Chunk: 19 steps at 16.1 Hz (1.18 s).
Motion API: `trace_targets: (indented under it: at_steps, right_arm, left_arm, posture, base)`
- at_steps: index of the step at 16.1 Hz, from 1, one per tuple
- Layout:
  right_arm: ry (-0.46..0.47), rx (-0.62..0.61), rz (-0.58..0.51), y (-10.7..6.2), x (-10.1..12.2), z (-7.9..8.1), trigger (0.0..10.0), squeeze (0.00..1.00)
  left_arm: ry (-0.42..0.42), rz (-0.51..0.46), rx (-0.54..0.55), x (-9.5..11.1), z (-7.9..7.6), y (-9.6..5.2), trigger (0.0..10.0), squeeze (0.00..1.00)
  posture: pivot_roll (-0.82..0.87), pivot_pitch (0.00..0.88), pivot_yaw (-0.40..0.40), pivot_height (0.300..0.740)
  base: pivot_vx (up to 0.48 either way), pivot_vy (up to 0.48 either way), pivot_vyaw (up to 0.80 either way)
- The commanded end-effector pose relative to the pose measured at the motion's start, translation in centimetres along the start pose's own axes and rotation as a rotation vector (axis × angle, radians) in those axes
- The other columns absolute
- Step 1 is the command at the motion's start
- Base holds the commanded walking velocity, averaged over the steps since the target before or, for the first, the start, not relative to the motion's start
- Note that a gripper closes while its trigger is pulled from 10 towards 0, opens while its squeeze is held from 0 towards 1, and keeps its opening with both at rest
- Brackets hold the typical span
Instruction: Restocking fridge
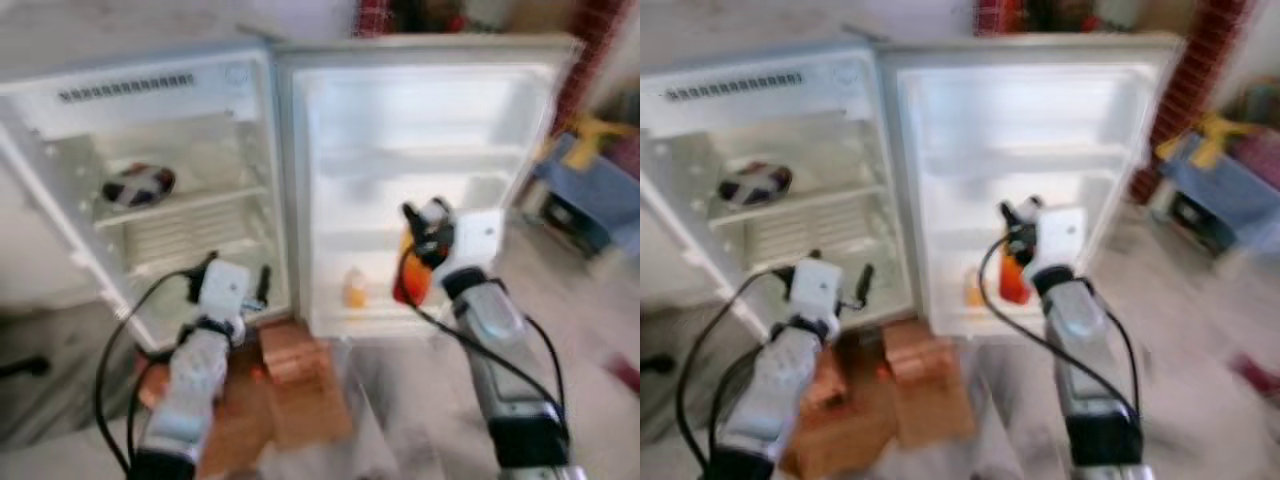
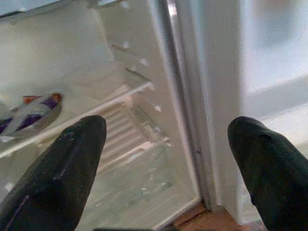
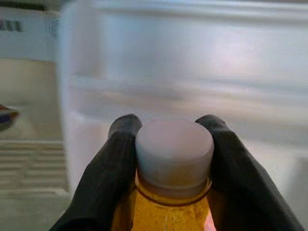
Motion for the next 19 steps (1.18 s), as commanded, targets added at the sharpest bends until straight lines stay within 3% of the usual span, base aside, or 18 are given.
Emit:
trace_targets:
  at_steps: [1, 8, 10, 19]
  right_arm:
    - [0.015, 0.049, -0.06, 0.73, 1.52, 1.58, 10.0, 0.0]
    - [0.029, 0.057, -0.056, 0.79, 1.38, 1.83, 10.0, 0.0]
    - [0.03, 0.058, -0.054, 0.8, 1.32, 1.85, 10.0, 0.0]
    - [0.072, 0.076, -0.048, 0.78, 1.03, 2.58, 10.0, 0.0]
  left_arm:
    - [0.016, 0.031, 0.043, -0.58, 1.3, -0.09, 10.0, 0.0]
    - [0.015, 0.034, 0.023, -0.71, 0.71, -0.12, 10.0, 0.0]
    - [-0.054, 0.029, 0.023, -0.57, 0.75, -0.29, 10.0, 0.0]
    - [-0.044, 0.013, 0.046, -0.25, 0.98, -0.43, 10.0, 0.0]
  posture:
    - [0.09, 0.0, -0.014, 0.74]
    - [0.09, 0.0, -0.015, 0.74]
    - [0.09, 0.0, -0.016, 0.74]
    - [0.1, 0.007, -0.015, 0.74]
  base:
    - [0.251, -0.405, 0.0]
    - [0.0, -0.442, 0.0]
    - [0.0, 0.0, 0.0]
    - [0.0, 0.0, 0.0]
Point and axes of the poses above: a point about 5 cm out from each wrist's last joint towards the gripper, its own y axis pointing out of the wrist towards the gripper, its own x axis along the axis of the wrist's last joint, z = x × y, the point moved 5 cm from there along y, pointing out of the wrist towards the gripper, and after that the axes turned 4 degrees about y, right-handed, at the moved point
